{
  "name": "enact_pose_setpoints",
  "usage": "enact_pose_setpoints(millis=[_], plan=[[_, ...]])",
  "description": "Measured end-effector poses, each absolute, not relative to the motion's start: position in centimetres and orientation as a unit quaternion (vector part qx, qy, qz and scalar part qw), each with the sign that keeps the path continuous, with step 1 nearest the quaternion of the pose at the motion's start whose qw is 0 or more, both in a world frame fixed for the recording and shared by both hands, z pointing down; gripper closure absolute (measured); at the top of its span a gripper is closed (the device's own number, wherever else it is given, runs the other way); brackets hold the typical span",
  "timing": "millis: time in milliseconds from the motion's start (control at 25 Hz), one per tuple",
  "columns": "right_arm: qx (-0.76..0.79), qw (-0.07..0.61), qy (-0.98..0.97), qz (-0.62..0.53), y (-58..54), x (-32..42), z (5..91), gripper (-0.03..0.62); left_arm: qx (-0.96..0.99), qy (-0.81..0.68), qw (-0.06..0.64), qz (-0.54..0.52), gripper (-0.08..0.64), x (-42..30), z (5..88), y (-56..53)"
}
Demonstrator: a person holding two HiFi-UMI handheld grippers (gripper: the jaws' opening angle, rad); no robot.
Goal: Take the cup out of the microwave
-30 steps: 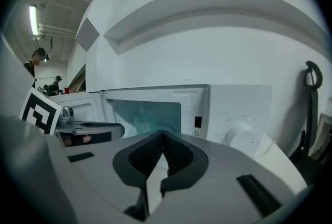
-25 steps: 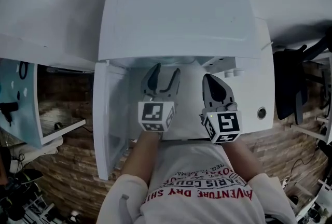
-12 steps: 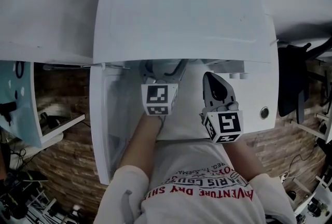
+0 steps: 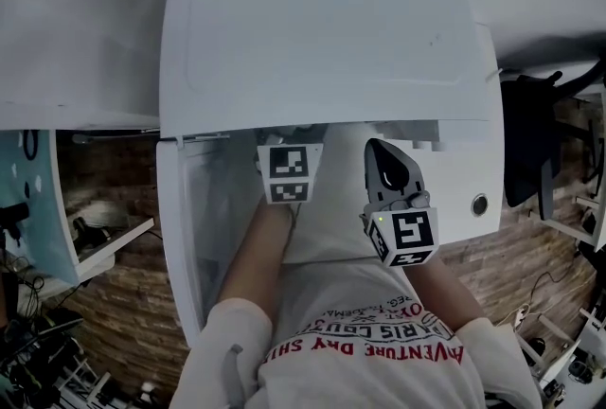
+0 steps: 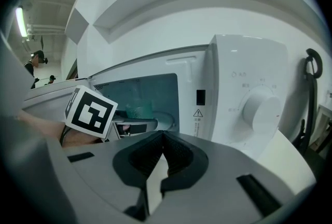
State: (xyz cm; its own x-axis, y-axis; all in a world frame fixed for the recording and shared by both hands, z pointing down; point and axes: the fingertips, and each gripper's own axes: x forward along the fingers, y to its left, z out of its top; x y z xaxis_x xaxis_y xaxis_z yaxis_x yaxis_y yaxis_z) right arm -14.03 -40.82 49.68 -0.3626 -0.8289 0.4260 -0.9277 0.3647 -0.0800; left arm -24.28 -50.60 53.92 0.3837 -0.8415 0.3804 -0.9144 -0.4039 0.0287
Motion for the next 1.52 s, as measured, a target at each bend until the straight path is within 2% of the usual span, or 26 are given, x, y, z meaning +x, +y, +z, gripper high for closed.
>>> enact_pose_setpoints(millis=[80,160,600,1000,1520], plan=[[0.542,0.162,-0.81,0.157,-40.8,-13.9,49.8,0.581,0.821,-0.535,0.119,0.162,0.126,-24.4,54.2,-50.8],[0.543,0.164,-0.808,0.157,-40.7,-13.8,49.9,0.581,0.817,-0.54,0.117,0.165,0.192,-24.7,54.2,-50.9],[0.545,0.165,-0.808,0.155,-40.3,-13.0,49.5,0.581,0.813,-0.548,0.116,0.159,0.198,-25.0,53.0,-49.6],[0.539,0.145,-0.819,0.133,-38.4,-13.0,47.0,0.581,0.813,-0.55,0.103,0.158,0.198,-24.1,51.0,-43.9],[0.532,0.097,-0.836,0.095,-34.7,-13.6,41.6,0.581,0.816,-0.558,0.064,0.135,0.198,-24.4,43.2,-35.9]])
